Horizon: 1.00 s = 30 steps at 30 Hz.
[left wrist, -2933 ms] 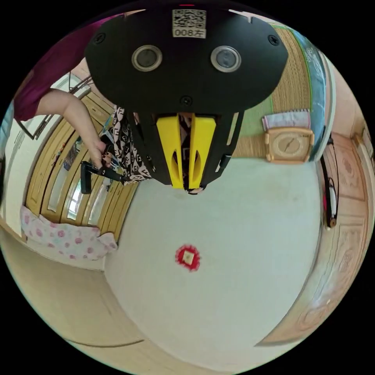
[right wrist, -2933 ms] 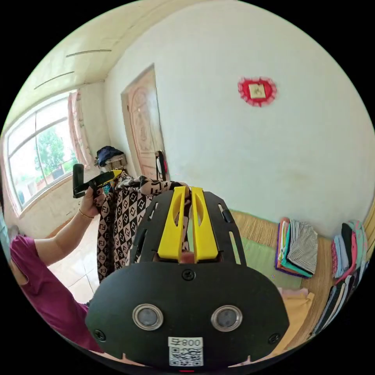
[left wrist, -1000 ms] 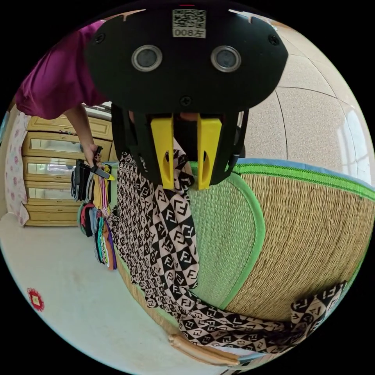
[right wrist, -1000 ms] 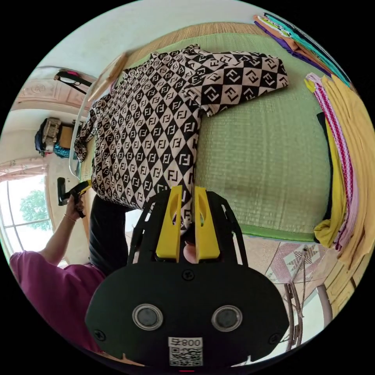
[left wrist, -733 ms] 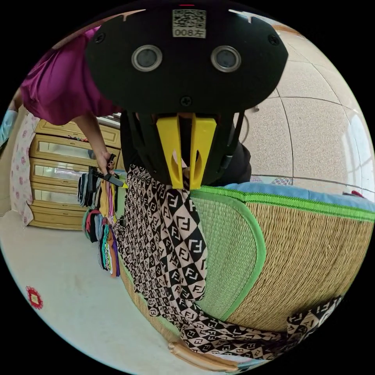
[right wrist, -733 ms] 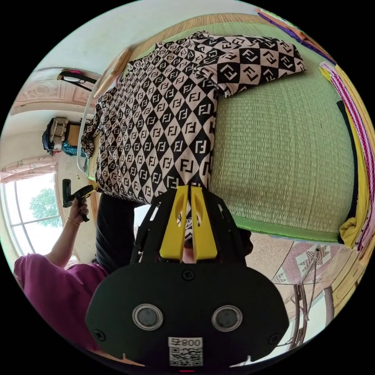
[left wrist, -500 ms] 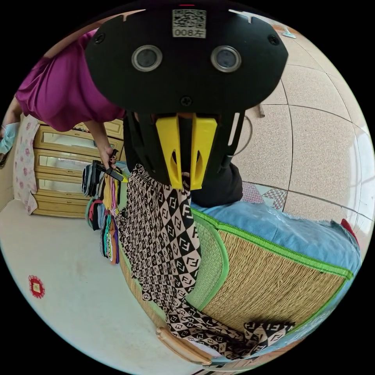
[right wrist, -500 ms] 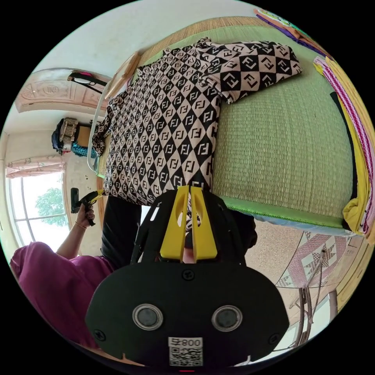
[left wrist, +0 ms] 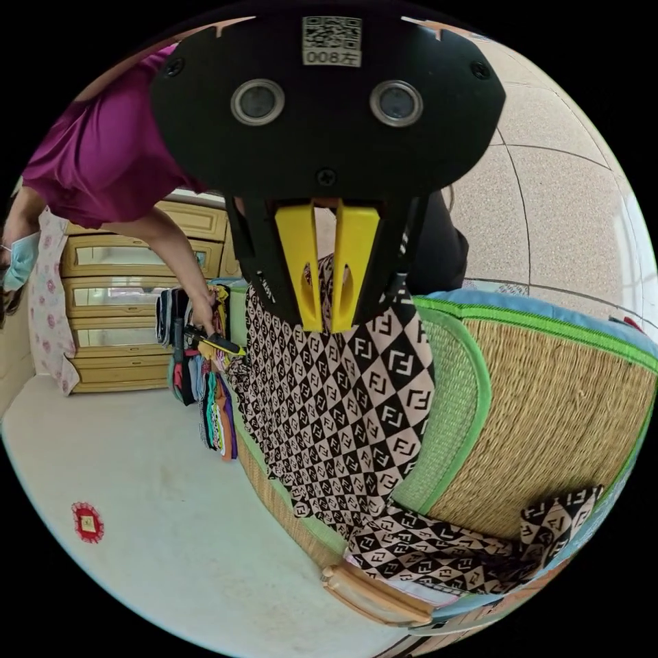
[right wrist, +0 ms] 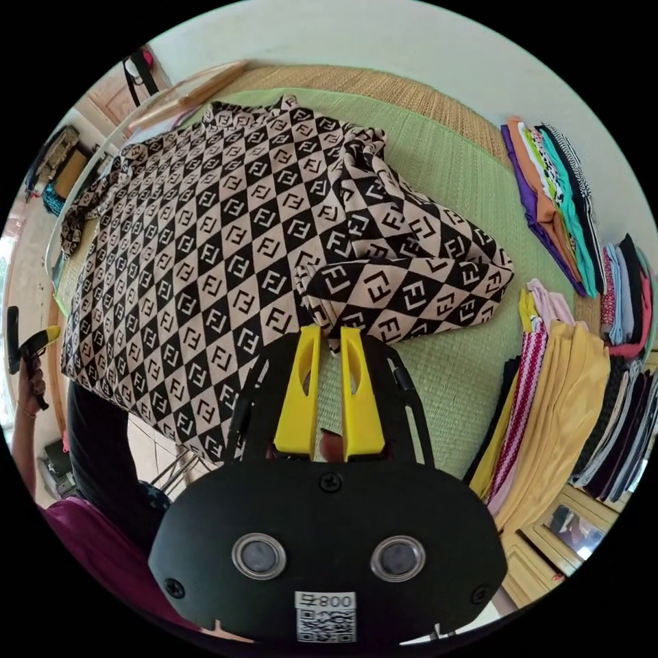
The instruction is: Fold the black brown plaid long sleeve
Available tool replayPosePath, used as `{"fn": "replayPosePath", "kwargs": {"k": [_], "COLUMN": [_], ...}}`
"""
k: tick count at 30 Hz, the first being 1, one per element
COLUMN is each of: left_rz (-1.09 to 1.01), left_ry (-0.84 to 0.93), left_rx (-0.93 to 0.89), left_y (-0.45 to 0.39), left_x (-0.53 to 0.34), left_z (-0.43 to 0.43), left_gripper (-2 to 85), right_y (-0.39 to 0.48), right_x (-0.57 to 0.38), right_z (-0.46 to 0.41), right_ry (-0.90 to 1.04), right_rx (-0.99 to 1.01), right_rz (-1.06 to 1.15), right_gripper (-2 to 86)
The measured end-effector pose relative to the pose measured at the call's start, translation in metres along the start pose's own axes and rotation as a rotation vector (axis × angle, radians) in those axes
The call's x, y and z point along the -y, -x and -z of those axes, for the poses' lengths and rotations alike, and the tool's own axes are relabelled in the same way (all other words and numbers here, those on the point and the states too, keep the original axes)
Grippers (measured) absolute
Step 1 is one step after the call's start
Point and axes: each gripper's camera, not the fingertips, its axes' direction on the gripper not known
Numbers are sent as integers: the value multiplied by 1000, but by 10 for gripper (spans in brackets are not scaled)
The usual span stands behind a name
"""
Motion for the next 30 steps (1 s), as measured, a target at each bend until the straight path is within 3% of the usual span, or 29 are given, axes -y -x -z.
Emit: {"fn": "replayPosePath", "kwargs": {"k": [6,11,14,17,22,30], "left_rz": [-44,-68,-82,-85,-48,-89], "left_ry": [35,34,27,28,23,29], "left_rx": [-42,-89,-108,-101,-102,-56], "left_y": [-2,-1,-2,-1,12,4], "left_x": [22,38,44,47,57,115], "left_z": [-20,-31,-35,-38,-39,-57], "left_gripper": [7,3,2,2,2,2], "right_y": [-60,-224,-321,-360,-339,-182], "right_x": [-46,-115,-167,-224,-260,-67], "right_z": [84,210,213,190,141,21], "right_ry": [-165,-414,-475,-547,-620,-368], "right_rx": [51,84,224,295,351,501], "right_rz": [-70,-364,-586,-741,-746,-248], "right_gripper": [10,5,6,10,19,14]}}
